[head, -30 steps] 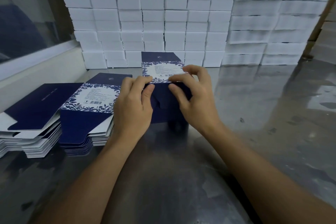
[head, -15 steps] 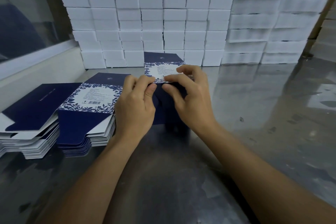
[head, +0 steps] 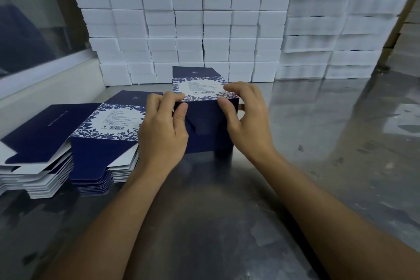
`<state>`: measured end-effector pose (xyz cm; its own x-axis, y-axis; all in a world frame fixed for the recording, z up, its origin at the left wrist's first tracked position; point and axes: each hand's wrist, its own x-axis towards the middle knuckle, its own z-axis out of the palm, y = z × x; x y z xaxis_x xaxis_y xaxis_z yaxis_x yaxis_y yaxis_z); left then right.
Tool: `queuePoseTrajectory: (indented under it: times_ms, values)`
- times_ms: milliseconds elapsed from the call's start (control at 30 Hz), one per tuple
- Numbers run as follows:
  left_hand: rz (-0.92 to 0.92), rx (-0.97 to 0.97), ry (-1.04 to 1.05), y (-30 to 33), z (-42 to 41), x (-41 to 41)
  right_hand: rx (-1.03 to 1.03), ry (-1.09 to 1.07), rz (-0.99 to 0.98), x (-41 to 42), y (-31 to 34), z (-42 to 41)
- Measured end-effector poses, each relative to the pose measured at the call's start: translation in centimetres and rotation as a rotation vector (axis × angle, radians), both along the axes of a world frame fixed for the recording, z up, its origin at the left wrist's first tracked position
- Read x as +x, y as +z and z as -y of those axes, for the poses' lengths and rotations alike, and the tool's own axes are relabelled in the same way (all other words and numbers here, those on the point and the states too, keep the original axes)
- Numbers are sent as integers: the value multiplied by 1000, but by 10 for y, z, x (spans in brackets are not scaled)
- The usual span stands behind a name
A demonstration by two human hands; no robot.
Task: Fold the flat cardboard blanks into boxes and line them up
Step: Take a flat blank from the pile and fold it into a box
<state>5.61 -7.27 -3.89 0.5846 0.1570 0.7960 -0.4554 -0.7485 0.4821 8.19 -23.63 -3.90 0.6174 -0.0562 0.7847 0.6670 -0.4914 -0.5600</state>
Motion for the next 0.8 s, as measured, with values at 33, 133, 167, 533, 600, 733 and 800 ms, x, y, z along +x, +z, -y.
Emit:
queuePoseTrajectory:
  times_ms: [33, 133, 167, 533, 600, 733, 800]
  values:
    - [-4, 2, -8, -1, -1, 1, 24, 15, -32, 1, 0, 2]
    - [-78, 16, -78, -7, -5, 4, 52, 16, -81, 4, 1, 6]
    - [-129, 21, -116, -9, -6, 5, 57, 10, -84, 5, 1, 7]
    - [-191, 40, -142, -22, -13, 14, -127, 221, -334, 17, -18, 11]
    - [-207, 17, -96, -21, -13, 14, -115, 212, -324, 20, -20, 10]
    - [-149, 0, -24, -19, -12, 12, -72, 169, -247, 21, -21, 9]
    - [-113, 0, -4, -18, -11, 11, -43, 143, -226, 19, -19, 7]
